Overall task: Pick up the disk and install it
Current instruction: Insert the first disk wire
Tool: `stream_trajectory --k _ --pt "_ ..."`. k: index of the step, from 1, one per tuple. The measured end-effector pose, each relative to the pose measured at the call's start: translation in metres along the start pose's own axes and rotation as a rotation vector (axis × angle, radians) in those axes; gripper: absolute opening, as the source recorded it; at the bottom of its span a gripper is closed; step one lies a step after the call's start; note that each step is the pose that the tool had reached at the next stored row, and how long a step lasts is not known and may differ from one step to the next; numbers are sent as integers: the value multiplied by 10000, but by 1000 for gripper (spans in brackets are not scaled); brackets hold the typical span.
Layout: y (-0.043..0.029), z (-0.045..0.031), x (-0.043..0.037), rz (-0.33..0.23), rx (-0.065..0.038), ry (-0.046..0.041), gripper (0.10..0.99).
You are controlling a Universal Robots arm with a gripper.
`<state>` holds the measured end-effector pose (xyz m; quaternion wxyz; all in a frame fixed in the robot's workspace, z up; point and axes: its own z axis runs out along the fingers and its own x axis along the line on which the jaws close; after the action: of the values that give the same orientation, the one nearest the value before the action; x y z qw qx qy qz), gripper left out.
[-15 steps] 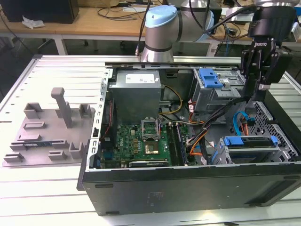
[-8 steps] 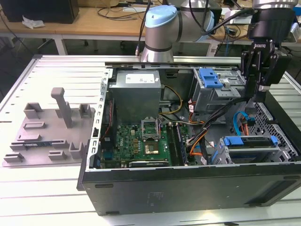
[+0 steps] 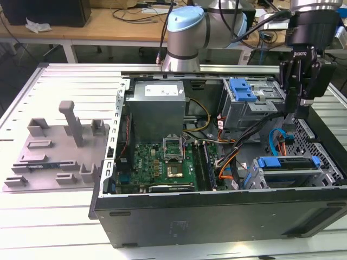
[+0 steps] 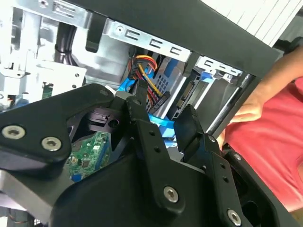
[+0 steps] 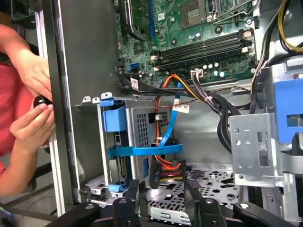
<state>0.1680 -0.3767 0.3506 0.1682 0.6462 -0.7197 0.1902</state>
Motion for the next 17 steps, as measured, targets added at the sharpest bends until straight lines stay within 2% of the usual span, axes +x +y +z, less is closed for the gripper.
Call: stream_trajectory --k 1,3,6,10,14,15,17 --pt "5 4 -2 86 -9 147 506" --pt "13 10 -4 208 -1 368 506" --pt "23 19 -9 378 -54 424 506" --pt "100 56 -21 467 -90 499 506" --pt "102 78 -34 834 0 498 506" --pt "101 81 -35 889 -7 519 506" --pt "103 86 -38 1009 -19 631 506"
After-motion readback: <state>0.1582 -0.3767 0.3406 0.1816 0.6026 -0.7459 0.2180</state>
